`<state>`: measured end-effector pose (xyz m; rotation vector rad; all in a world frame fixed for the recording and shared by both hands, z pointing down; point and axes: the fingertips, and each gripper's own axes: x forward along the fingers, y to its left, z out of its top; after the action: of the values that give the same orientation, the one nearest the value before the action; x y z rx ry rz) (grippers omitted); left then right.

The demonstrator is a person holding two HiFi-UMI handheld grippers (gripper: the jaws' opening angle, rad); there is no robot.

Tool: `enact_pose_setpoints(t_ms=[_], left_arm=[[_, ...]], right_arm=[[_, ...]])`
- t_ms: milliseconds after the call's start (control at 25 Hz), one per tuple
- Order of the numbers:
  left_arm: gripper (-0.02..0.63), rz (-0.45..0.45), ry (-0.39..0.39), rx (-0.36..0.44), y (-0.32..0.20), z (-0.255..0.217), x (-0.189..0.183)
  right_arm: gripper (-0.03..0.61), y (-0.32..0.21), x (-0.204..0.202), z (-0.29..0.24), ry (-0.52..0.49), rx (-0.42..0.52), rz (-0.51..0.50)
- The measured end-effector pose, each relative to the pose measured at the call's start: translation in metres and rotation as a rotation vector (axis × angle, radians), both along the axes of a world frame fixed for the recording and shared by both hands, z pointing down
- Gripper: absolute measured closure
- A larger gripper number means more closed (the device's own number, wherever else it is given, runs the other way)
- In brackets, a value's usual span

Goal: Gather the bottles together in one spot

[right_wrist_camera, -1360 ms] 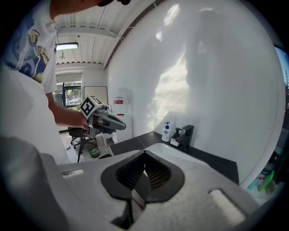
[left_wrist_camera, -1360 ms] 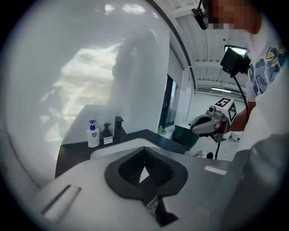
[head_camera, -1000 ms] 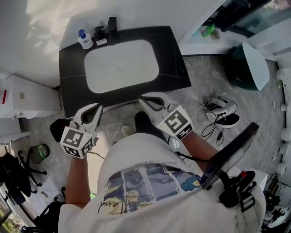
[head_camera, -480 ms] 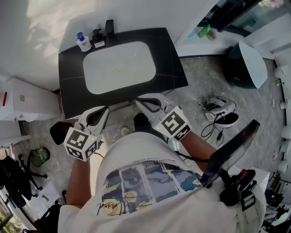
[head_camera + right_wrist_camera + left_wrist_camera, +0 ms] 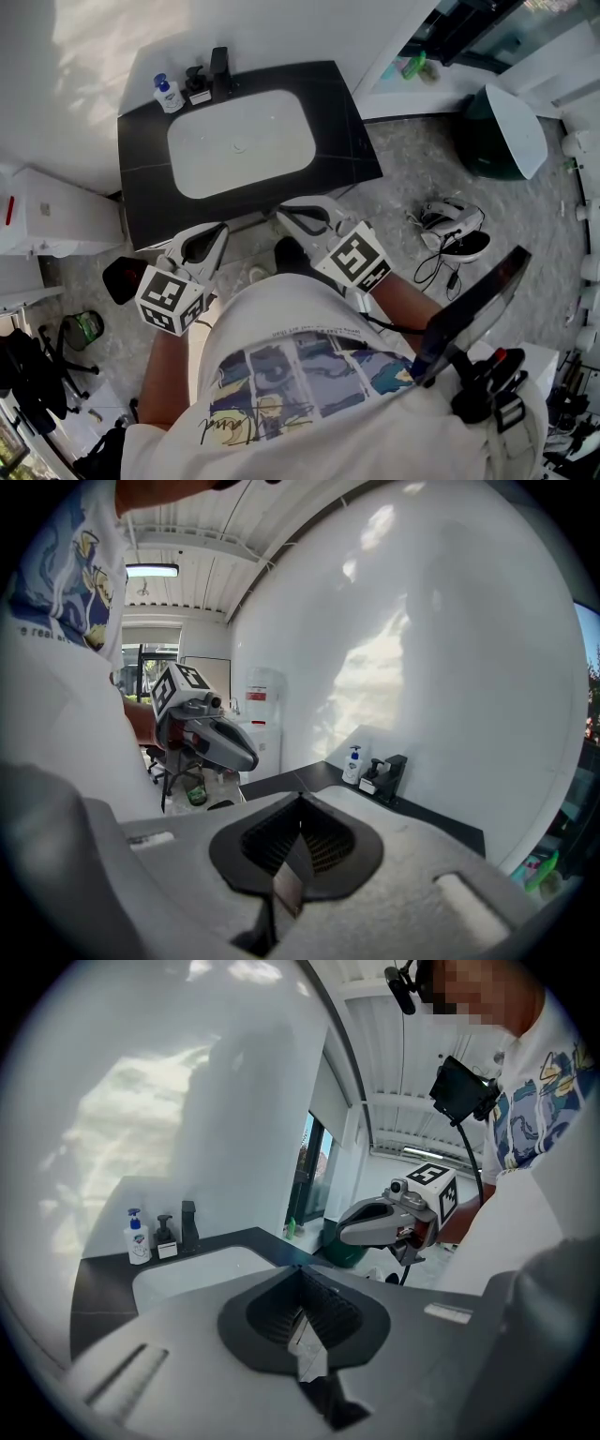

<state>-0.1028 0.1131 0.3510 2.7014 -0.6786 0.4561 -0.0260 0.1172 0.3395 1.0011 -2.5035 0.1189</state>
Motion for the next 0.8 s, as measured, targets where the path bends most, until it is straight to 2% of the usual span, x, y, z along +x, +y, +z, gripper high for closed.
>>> enact_pose_setpoints(t_ms=[800], left_arm=[[0.612, -0.001, -0.006, -0.006, 0.000, 0.006, -0.003]], right_arm=[[0.577, 0.002, -0.012, 0.001, 0.022, 0.000, -0.022]])
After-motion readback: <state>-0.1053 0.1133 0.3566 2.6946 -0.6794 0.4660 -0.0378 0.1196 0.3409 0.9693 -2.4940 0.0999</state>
